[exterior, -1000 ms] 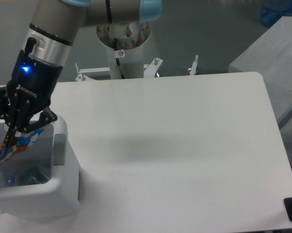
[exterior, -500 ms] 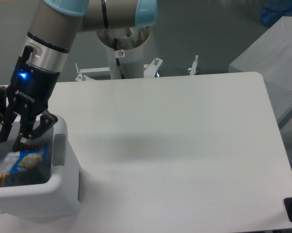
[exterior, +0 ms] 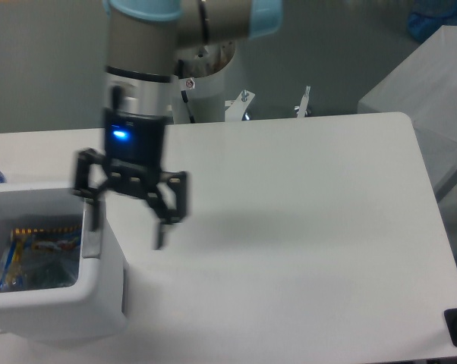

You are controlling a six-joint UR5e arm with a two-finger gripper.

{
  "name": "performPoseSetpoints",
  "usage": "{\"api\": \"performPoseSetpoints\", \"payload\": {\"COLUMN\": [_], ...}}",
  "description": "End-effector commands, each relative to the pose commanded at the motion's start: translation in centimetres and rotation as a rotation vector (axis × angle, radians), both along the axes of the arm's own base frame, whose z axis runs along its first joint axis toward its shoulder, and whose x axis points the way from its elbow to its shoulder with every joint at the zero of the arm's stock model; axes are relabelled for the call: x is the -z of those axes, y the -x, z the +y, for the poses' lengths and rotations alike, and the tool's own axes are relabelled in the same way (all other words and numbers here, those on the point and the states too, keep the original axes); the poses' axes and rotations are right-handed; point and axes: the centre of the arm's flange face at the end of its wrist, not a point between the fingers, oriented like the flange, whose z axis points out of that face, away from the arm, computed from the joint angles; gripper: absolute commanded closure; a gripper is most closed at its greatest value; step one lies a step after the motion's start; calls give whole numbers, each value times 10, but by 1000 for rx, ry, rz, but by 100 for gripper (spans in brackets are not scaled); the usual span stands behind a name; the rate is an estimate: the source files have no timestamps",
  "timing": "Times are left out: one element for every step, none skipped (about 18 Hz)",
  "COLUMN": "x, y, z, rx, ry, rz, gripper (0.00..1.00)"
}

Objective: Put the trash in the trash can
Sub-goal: 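Lower the wrapper into the bin, open the gripper and rise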

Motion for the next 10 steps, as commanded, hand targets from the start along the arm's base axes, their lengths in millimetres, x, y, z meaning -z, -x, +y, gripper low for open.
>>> {"api": "performPoseSetpoints", "payload": {"x": [5,8,14,17,16,16,15,12,7,7], "y": [4,6,8,8,9,9,12,11,11,12], "z": [-4,-9,-14,-19,-22,-24,-26,-28,-31,-32], "rx": [2,24,57,94,128,155,167,171,166,165], "ry": [62,142,231,303,353,387,404,404,400,400], "rz": [40,84,113,134,160,185,198,204,209,206], "gripper": [0,0,0,0,0,0,0,0,0,0]}}
